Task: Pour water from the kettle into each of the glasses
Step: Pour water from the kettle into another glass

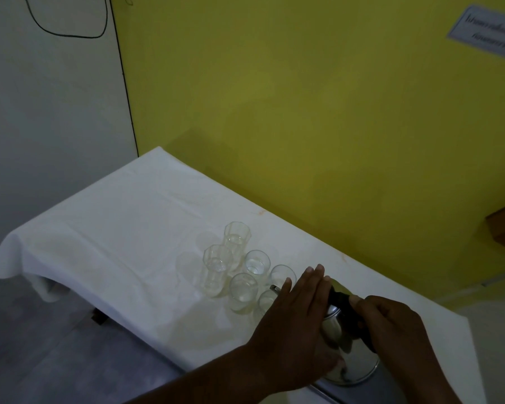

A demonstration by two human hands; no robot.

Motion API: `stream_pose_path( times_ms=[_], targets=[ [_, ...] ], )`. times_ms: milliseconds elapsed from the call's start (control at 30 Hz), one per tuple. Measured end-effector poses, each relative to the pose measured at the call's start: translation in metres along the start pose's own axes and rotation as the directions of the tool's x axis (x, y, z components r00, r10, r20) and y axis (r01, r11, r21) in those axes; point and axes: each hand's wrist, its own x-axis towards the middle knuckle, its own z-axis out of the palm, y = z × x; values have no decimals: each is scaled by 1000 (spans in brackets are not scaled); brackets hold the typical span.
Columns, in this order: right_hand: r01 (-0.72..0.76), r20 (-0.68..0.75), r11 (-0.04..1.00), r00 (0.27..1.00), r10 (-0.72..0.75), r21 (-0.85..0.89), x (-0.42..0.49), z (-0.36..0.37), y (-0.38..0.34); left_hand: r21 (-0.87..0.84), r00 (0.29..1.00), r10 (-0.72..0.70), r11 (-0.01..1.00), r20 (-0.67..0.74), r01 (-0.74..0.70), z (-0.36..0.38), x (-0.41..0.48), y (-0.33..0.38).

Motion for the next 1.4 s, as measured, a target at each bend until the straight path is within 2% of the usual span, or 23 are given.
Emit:
stream_pose_path(
  times_ms=[567,733,833,933,1033,1133,1267,1400],
  targets=[
    [-16,29,996,999,13,83,1,2,0,30,1000,6,1000,5,-6,2,1,-3],
    [-123,34,956,992,118,268,-6,6,-2,126,1000,29,992,8,-30,0,5,-2],
    [-188,-28,875,974,224,447,-13,13,-10,195,1000,31,980,-2,-31,0,9,-1],
    [-210,-31,788,960,279,579,-15,20,-15,238,999,38,971,-20,-32,0,13,0],
    [-205,-11,818,968,250,538,-11,20,-6,241,998,50,970,-26,-42,2,17,-1],
    [-198,5,892,977,214,407,-5,17,10,239,998,60,969,-15,-54,6,21,-3],
    [-164,-51,953,982,182,254,6,9,19,169,998,60,984,13,-61,12,31,-5],
    [-185,-102,958,972,211,219,17,3,27,110,995,89,990,34,-92,19,44,-6]
  ],
)
